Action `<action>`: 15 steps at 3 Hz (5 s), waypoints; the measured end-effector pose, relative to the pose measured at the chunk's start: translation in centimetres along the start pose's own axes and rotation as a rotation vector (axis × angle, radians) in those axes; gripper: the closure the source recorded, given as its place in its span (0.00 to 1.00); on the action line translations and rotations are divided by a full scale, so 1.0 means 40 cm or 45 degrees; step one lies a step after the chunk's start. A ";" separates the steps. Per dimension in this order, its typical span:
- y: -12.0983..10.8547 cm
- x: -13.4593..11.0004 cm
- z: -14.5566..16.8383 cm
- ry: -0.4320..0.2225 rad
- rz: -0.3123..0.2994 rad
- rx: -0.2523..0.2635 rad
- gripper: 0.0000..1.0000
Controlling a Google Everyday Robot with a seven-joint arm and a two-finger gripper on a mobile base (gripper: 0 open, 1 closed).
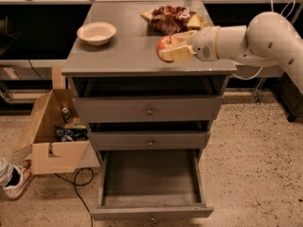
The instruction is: Place apple into bottom drawer
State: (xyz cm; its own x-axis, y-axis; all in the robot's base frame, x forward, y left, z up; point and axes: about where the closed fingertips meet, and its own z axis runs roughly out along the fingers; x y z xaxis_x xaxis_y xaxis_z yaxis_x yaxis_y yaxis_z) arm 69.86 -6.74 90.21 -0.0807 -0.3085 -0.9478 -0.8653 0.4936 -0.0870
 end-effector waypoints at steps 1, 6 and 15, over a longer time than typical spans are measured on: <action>0.013 -0.013 0.007 -0.016 -0.045 -0.015 1.00; 0.278 0.471 -0.126 0.329 0.206 -0.126 1.00; 0.393 1.385 0.255 0.464 0.465 -0.098 1.00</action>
Offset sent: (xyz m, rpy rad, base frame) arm -0.0033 0.0068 0.0043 -0.0064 -0.0362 0.0252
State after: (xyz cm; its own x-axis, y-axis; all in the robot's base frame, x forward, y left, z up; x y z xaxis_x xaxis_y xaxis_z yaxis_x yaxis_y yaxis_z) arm 56.81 -7.77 33.19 -0.5394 -0.3973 -0.7424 -0.7813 0.5649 0.2653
